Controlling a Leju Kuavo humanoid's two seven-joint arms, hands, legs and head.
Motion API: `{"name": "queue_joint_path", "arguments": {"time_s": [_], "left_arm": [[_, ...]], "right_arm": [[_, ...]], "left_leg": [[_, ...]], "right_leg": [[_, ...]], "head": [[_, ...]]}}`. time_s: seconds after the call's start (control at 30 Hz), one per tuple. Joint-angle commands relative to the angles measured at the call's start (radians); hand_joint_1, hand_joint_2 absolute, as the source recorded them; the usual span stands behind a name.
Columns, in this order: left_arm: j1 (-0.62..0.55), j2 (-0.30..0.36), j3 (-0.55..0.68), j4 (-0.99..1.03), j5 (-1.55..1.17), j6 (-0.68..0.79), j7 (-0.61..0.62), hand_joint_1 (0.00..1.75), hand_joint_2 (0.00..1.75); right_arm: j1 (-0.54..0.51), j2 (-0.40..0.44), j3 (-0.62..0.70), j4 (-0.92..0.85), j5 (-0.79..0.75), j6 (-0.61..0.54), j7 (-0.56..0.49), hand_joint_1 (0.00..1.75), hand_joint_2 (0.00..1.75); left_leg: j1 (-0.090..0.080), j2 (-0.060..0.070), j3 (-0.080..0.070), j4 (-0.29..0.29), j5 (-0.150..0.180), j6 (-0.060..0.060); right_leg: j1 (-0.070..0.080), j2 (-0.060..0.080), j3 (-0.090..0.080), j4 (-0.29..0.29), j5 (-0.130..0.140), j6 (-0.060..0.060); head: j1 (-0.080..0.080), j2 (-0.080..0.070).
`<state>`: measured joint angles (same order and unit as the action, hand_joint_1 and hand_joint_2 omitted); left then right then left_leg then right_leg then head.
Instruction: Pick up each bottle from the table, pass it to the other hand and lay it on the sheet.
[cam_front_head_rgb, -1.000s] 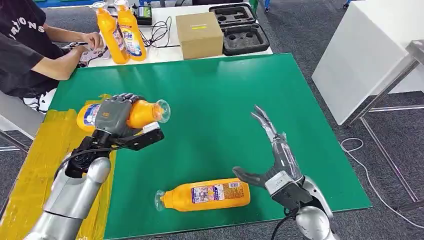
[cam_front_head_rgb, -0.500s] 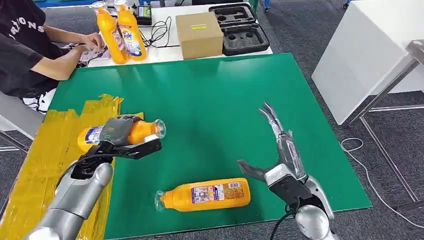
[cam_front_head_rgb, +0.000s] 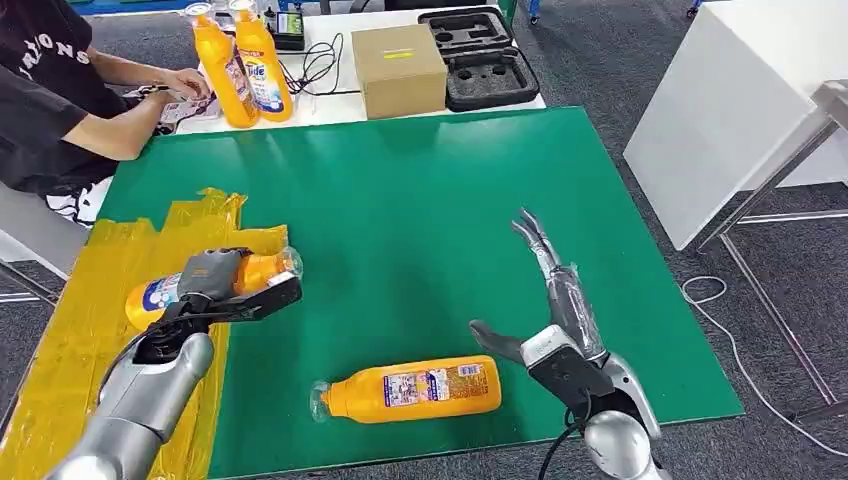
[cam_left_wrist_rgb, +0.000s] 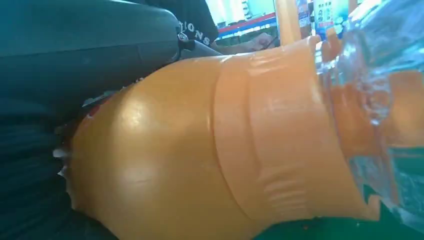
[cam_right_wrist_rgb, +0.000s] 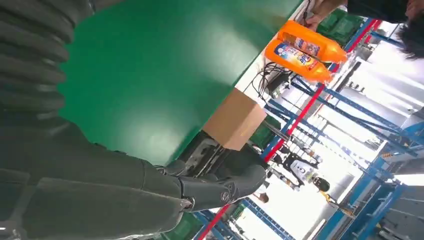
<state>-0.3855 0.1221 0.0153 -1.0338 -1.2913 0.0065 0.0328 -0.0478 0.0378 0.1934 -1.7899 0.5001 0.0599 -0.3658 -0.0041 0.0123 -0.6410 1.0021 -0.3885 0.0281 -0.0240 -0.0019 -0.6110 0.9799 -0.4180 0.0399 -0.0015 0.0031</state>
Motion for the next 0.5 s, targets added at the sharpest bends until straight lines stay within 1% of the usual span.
{"name": "queue_joint_path", "arguments": {"time_s": [0.03, 0.13, 0.17, 0.23, 0.27, 0.33, 0.37, 0.4, 0.43, 0.47, 0.5], "left_arm": [[-0.045, -0.014, 0.033, 0.085, -0.003, -0.002, 0.004, 1.75, 1.75], [-0.047, -0.02, 0.054, 0.094, -0.019, 0.005, 0.012, 1.75, 1.75], [-0.048, -0.022, 0.06, 0.096, -0.02, 0.006, 0.01, 1.75, 1.75], [-0.051, -0.025, 0.063, 0.099, -0.024, 0.004, 0.001, 1.75, 1.75], [-0.053, -0.028, 0.064, 0.106, -0.025, 0.002, -0.002, 1.75, 1.75], [-0.054, -0.032, 0.064, 0.116, -0.026, 0.002, -0.011, 1.75, 1.75], [-0.056, -0.037, 0.064, 0.125, -0.02, 0.006, -0.027, 1.45, 1.75], [-0.058, -0.04, 0.061, 0.134, -0.021, 0.01, -0.039, 0.0, 1.75], [-0.061, -0.043, 0.057, 0.141, -0.022, 0.009, -0.043, 0.0, 1.75], [-0.066, -0.048, 0.054, 0.145, -0.022, 0.007, -0.042, 0.0, 1.75], [-0.075, -0.051, 0.052, 0.154, -0.024, 0.009, -0.042, 0.0, 1.75]], "right_arm": [[-0.017, 0.008, -0.016, 0.059, 0.005, -0.003, 0.007, 0.0, 1.75], [-0.013, 0.013, -0.015, 0.063, 0.009, -0.004, 0.009, 0.0, 1.75], [-0.012, 0.013, -0.014, 0.063, 0.011, -0.005, 0.01, 0.0, 1.75], [-0.011, 0.014, -0.013, 0.067, 0.014, -0.006, 0.012, 0.0, 1.75], [-0.012, 0.014, -0.013, 0.074, 0.016, -0.006, 0.014, 0.0, 1.75], [-0.013, 0.014, -0.011, 0.085, 0.018, -0.006, 0.015, 0.0, 1.75], [-0.011, 0.013, -0.009, 0.092, 0.022, -0.009, 0.014, 0.0, 1.75], [-0.011, 0.013, -0.008, 0.097, 0.024, -0.012, 0.013, 0.0, 1.75], [-0.012, 0.013, -0.007, 0.1, 0.025, -0.012, 0.013, 0.0, 1.75], [-0.014, 0.013, -0.007, 0.101, 0.025, -0.013, 0.013, 0.0, 1.75], [-0.017, 0.015, -0.008, 0.102, 0.027, -0.015, 0.013, 0.0, 1.75]], "left_leg": [[0.002, -0.002, 0.006, 0.0, -0.003, -0.002], [0.002, -0.001, 0.004, 0.0, -0.002, -0.002], [0.002, -0.001, 0.006, 0.0, -0.003, -0.002], [0.001, -0.001, 0.003, 0.0, -0.001, -0.001], [0.002, -0.002, 0.006, 0.0, -0.002, -0.002], [0.001, -0.001, 0.003, 0.0, -0.001, -0.001], [0.002, -0.002, 0.005, 0.0, -0.002, -0.002], [0.002, -0.002, 0.005, -0.001, -0.002, -0.001], [0.001, -0.002, 0.003, -0.001, -0.001, -0.001], [0.002, -0.003, 0.006, 0.0, -0.002, -0.002], [0.001, -0.002, 0.004, -0.001, -0.001, -0.001]], "right_leg": [[0.002, -0.001, 0.007, -0.001, -0.002, -0.003], [0.002, 0.0, 0.005, -0.001, -0.001, -0.002], [0.002, 0.0, 0.007, -0.001, -0.002, -0.003], [0.001, -0.001, 0.003, -0.001, -0.001, -0.001], [0.002, -0.001, 0.007, -0.001, -0.002, -0.002], [0.001, -0.001, 0.003, -0.001, -0.001, -0.001], [0.002, -0.001, 0.006, -0.001, -0.002, -0.002], [0.002, -0.002, 0.006, -0.002, -0.002, -0.002], [0.001, -0.001, 0.004, -0.001, -0.001, -0.001], [0.002, -0.002, 0.007, -0.002, -0.002, -0.002], [0.002, -0.002, 0.005, -0.002, -0.001, -0.002]], "head": [[0.0, 0.0], [0.0, 0.0], [0.0, 0.0], [0.0, 0.0], [0.0, 0.0], [0.0, 0.0], [0.0, 0.0], [0.0, 0.0], [0.0, 0.0], [0.0, 0.0], [0.0, 0.0]]}}
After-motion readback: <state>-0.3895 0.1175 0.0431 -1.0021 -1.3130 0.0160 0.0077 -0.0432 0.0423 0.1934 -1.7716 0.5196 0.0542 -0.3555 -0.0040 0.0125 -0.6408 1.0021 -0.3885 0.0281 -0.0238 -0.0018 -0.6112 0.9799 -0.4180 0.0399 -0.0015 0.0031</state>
